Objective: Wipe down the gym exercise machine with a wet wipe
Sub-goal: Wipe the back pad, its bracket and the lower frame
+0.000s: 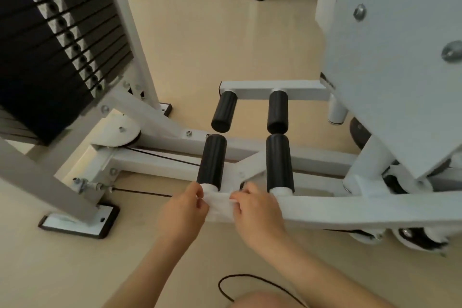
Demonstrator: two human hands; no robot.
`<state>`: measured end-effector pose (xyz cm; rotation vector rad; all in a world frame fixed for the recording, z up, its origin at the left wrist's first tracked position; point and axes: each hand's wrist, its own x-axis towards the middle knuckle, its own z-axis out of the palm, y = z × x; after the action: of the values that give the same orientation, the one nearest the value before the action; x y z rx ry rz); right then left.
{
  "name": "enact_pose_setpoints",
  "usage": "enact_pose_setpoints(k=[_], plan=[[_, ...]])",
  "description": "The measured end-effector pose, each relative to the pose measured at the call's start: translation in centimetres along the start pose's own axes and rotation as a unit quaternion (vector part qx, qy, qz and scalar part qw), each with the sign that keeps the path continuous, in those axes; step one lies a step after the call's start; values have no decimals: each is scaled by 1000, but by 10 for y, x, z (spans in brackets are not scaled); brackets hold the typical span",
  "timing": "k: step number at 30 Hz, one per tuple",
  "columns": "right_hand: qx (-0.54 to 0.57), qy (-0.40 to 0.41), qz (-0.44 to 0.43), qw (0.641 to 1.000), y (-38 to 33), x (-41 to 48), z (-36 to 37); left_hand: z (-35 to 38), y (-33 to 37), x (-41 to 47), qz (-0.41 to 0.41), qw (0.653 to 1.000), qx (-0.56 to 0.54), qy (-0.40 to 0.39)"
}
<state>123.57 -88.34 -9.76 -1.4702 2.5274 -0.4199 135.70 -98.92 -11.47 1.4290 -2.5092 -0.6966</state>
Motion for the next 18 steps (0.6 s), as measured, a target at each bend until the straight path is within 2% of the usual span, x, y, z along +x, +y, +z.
enact_pose_setpoints(k=[2,4,5,7,9,11,14,18], plan=[[-70,88,4,994,-1,1,1,2,-4,3,0,1000,-8,7],[-69,136,-39,988,-8,3,1,3,-5,5,5,1000,-22,13],[-74,129,-94,984,-10,3,7,4,-5,6,7,999,-35,14],[-94,48,-195,975,-12,0,28,3,-6,12,10,997,-74,-3],[-124,-41,-229,965,-3,-6,47,-1,-10,17,14,994,-101,-37],[-167,-72,-241,953,17,-11,50,-3,-13,19,43,994,-84,-52],[-260,-83,-219,937,55,-23,25,6,4,14,172,984,-13,-34],[-314,-100,-107,938,104,-43,-22,29,54,3,371,926,-32,-69]])
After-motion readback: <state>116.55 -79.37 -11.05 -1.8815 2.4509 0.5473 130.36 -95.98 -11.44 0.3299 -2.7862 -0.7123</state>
